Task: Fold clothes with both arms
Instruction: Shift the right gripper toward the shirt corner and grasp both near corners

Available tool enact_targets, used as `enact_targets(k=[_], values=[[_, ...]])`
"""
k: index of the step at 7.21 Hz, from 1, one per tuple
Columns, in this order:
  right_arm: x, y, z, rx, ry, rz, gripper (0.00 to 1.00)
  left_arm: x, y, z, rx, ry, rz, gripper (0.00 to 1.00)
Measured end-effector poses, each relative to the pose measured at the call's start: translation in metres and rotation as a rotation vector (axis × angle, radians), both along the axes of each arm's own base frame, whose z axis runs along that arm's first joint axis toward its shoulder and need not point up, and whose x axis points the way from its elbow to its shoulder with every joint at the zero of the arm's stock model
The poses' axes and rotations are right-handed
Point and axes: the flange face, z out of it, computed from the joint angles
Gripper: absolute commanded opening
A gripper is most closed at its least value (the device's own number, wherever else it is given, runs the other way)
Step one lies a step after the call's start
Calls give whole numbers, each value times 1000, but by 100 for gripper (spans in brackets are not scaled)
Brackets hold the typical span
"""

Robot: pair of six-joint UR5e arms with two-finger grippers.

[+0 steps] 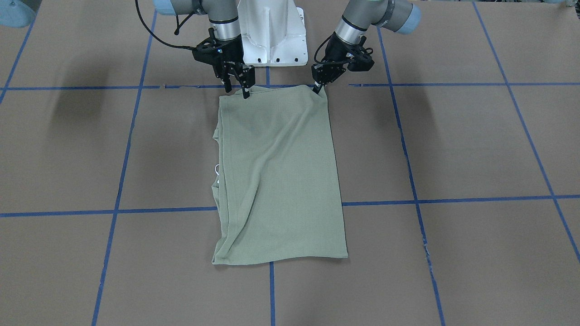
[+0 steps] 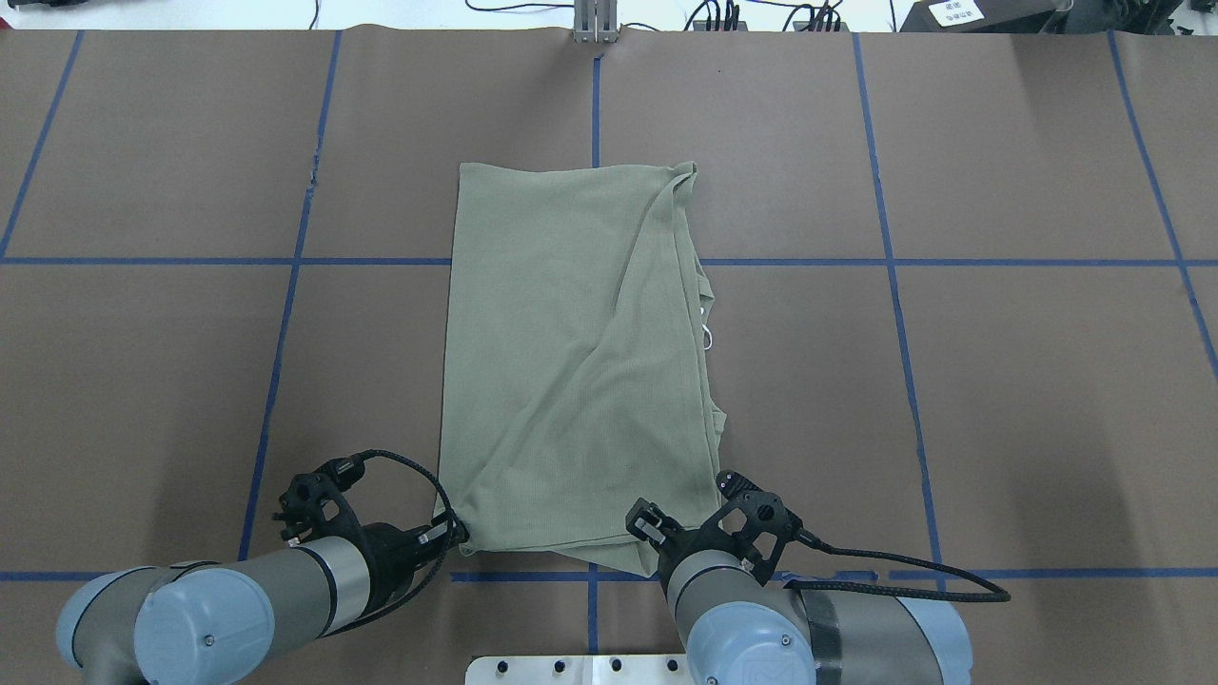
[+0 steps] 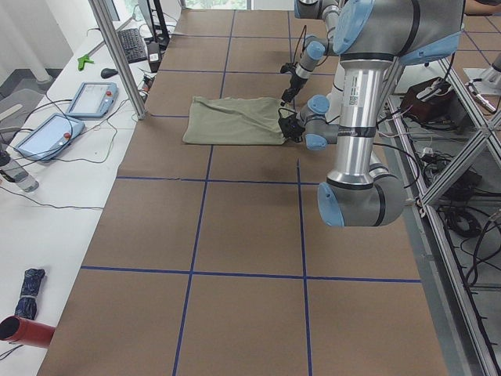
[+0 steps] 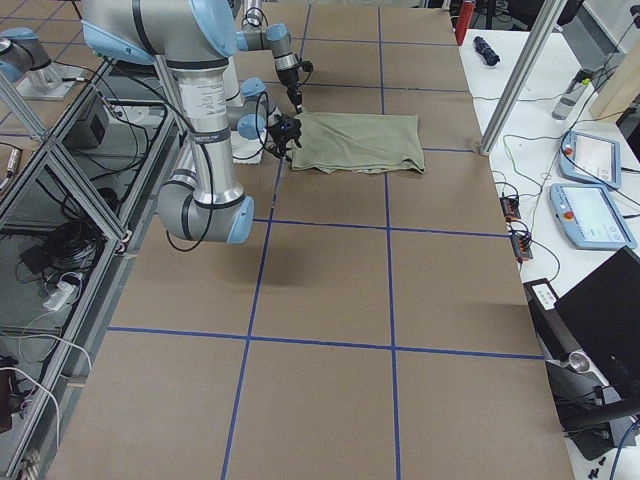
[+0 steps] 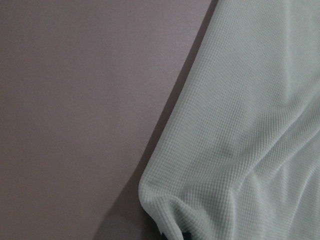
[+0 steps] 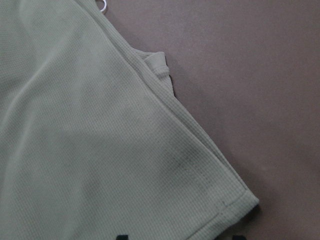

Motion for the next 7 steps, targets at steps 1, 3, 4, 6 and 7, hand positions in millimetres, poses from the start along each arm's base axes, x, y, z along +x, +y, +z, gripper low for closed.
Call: enact_targets(k=[1,3,4,6,7], values=[[-2,2,1,-1,3,-3,71,0,0,0,0,0,0,0],[-3,4,2,-6,1,-2,48,0,-1,0,0,-1,-1,0],[-3,4,2,-11,-2,3,27,0,-1,0,0,-1,-1,0],[-3,4,2,-20,-10,16,10,0,-1,1,0,-1,-1,0],[-3,4,1,-21,-12,19,0,0,-1,1,0,-2,-1,0]])
